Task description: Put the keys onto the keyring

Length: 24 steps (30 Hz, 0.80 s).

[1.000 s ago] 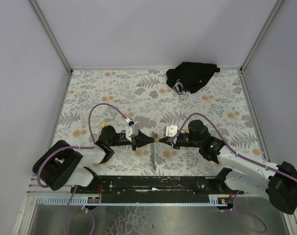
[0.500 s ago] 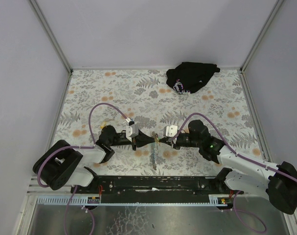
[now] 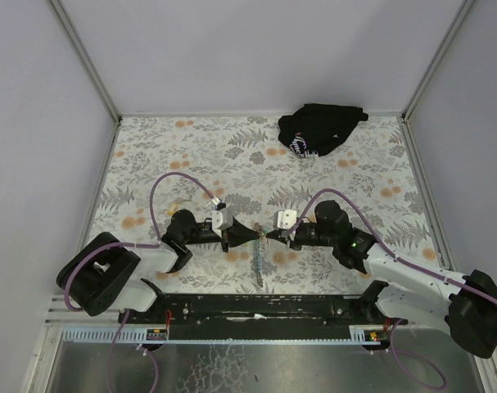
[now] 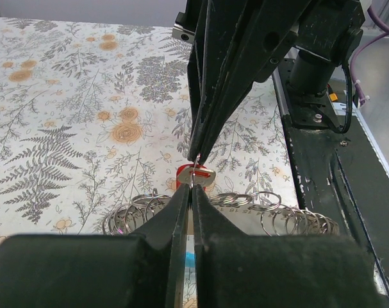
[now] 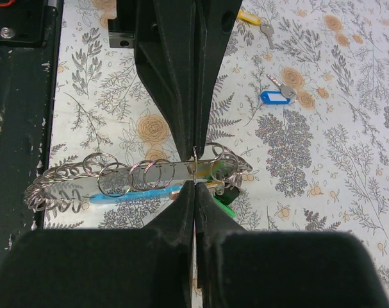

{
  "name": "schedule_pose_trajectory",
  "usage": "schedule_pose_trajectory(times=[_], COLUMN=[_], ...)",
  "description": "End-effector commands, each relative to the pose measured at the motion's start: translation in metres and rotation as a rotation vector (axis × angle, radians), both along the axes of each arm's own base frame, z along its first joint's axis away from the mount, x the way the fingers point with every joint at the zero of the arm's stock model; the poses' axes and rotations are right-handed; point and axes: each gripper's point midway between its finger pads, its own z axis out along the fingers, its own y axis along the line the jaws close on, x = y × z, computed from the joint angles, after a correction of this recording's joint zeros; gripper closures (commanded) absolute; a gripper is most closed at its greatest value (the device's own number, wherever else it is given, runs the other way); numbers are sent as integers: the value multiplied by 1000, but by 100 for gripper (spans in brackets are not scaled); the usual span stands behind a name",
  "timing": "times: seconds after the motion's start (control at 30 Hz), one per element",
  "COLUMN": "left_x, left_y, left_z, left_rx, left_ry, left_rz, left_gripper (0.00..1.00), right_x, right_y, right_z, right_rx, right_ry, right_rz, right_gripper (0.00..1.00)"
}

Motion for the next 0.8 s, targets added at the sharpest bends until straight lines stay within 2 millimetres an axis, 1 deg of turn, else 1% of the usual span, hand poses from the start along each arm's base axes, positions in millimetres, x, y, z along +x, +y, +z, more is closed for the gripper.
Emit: schedule_pose_trajectory(times=[0.0, 0.33, 0.5, 0.6, 0.77], left_x=[0, -4, -2, 4, 26], left_y=[-8, -8, -8, -9, -7], left_z=[21, 27, 28, 28, 26], left_rx=[-51, -81, -89, -88, -75], left_ry=[-61, -65, -53, -21, 57], left_rz=[-30, -34, -26, 4, 132], left_gripper=[100, 100, 100, 100, 100], right_x=[-6, -5, -4, -4, -3], right_y=[10, 13, 12, 11, 10], right_z=[15, 11, 10, 11, 12], right_rx=[46, 34, 29, 29, 28], right_ry=[-30, -24, -31, -38, -53], right_rz=[52, 53, 45, 42, 29], right_gripper=[100, 100, 100, 100, 100])
